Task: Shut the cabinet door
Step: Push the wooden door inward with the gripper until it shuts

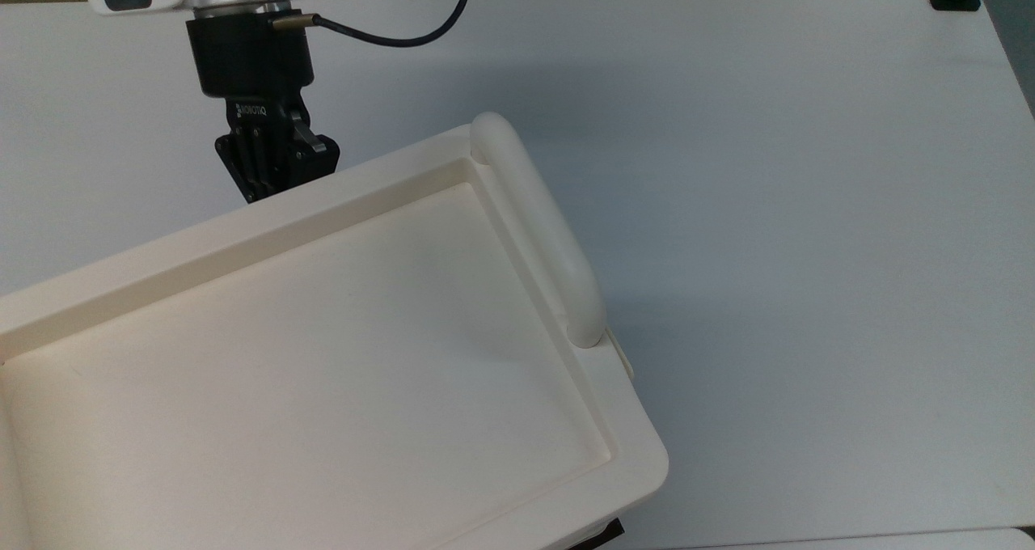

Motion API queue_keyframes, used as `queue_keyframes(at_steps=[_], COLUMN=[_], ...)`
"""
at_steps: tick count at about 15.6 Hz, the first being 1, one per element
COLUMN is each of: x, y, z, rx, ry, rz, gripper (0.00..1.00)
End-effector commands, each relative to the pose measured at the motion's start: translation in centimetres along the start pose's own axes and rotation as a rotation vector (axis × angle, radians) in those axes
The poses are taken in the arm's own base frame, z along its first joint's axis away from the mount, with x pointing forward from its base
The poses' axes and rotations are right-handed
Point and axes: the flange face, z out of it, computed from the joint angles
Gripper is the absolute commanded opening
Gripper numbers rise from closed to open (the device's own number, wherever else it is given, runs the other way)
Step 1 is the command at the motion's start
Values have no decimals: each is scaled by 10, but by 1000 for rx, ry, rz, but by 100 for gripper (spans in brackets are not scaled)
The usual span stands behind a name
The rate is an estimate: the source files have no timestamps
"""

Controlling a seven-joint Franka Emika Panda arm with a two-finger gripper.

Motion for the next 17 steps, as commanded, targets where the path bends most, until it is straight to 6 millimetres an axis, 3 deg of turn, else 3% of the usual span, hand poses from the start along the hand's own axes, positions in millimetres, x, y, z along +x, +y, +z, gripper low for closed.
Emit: queue_keyframes(at_steps=[1,8,13,17], x=[0,-1,-1,-15], y=[0,-5,-9,15], z=[0,8,3,-9], rx=[12,62,62,-47], ry=[9,90,93,-70], rz=[18,35,15,-58], gripper=[0,0,0,0])
